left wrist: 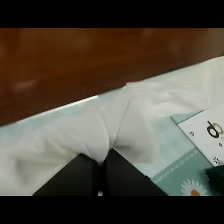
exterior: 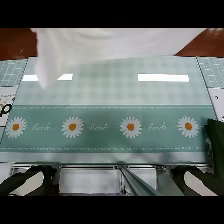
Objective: Fold the shirts.
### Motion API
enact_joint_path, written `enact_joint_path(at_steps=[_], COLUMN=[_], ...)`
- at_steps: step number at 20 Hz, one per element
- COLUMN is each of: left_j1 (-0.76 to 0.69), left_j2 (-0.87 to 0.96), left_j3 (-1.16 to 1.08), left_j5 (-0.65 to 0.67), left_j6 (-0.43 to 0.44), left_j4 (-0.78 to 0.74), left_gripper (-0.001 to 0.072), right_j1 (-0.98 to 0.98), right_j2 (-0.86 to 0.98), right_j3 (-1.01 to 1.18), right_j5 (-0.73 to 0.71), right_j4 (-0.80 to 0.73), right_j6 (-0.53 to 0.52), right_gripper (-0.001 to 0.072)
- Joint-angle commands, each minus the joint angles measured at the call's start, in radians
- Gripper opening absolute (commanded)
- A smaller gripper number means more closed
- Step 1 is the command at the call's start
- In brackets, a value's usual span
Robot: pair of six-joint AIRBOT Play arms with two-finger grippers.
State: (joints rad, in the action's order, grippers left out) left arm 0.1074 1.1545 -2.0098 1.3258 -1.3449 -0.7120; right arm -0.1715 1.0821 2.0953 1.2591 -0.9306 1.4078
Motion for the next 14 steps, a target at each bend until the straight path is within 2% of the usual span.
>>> enact_joint_path(at_steps=[1,6,11,14], left_j1=[0.024,0.024,0.024,0.023], left_j2=[-0.165,-0.351,-0.448,-0.459], left_j3=[-0.058,-0.048,0.116,0.298], left_j5=[0.021,0.157,0.294,0.316], left_j6=[-0.030,-0.041,-0.108,-0.106], left_j4=[-0.048,-0.085,-0.084,-0.084], left_gripper=[0.0021,0.0021,0.0021,0.0021], right_j1=[0.000,0.000,0.000,0.000], right_j2=[-0.165,-0.321,-0.440,-0.456], right_j3=[0.047,0.037,-0.124,-0.259], right_j5=[0.047,0.229,0.237,0.245], right_j4=[-0.117,-0.177,-0.204,-0.185], right_j6=[0.014,0.041,0.075,0.081], right_gripper=[0.0020,0.0020,0.0020,0.0020])
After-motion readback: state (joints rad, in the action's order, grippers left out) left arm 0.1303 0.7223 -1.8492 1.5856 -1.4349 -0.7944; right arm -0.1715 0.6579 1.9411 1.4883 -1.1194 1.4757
